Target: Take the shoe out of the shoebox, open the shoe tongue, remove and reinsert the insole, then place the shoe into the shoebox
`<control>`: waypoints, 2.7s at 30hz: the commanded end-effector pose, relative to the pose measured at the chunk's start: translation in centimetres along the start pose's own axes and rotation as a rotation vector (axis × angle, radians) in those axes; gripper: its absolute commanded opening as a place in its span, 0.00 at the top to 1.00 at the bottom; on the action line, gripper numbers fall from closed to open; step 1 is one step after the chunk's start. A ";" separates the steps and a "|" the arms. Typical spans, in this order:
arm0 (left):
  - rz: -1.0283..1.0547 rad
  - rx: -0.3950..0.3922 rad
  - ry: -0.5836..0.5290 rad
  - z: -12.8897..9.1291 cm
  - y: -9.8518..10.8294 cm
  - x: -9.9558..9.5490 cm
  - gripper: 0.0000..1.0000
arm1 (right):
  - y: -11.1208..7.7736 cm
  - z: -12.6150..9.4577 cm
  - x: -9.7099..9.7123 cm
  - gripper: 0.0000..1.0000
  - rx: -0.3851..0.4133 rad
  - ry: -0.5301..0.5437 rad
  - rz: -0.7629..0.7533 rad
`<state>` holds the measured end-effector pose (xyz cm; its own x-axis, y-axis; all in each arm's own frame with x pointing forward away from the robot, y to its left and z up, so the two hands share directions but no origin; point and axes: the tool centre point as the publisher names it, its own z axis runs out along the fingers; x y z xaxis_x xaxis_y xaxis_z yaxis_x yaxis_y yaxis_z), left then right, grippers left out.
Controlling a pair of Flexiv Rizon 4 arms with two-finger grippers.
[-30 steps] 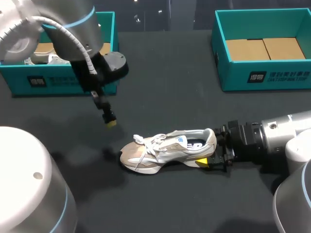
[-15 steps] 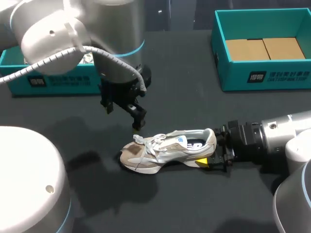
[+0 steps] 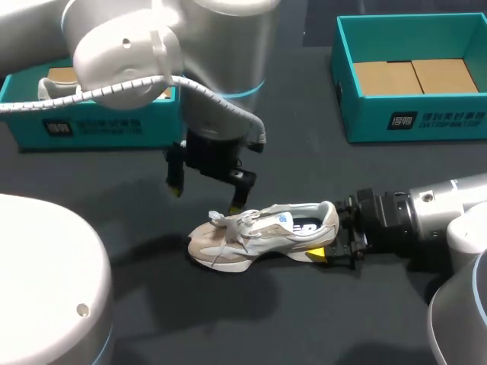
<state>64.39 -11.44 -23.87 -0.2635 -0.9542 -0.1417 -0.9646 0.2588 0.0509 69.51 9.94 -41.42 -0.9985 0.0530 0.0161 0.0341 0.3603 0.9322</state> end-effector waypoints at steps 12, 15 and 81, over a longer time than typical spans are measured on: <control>-0.152 -0.099 -0.188 0.1 -0.9 3.4 0.00 | 0.0 0.2 -0.1 1.00 0.001 -0.003 -0.001; -0.152 -0.099 -0.188 0.1 -0.9 3.4 0.00 | 0.0 0.2 -0.1 1.00 0.001 -0.003 -0.001; -0.310 -0.258 -0.289 8.9 -6.4 11.3 0.11 | 0.0 0.2 -0.1 1.00 0.001 -0.003 -0.001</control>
<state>67.83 -22.22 -34.80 0.0045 -0.8980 -0.4400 -0.9724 -0.1066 0.2076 69.51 9.96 -41.41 -0.9985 0.0530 0.0160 0.0341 0.3602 0.9323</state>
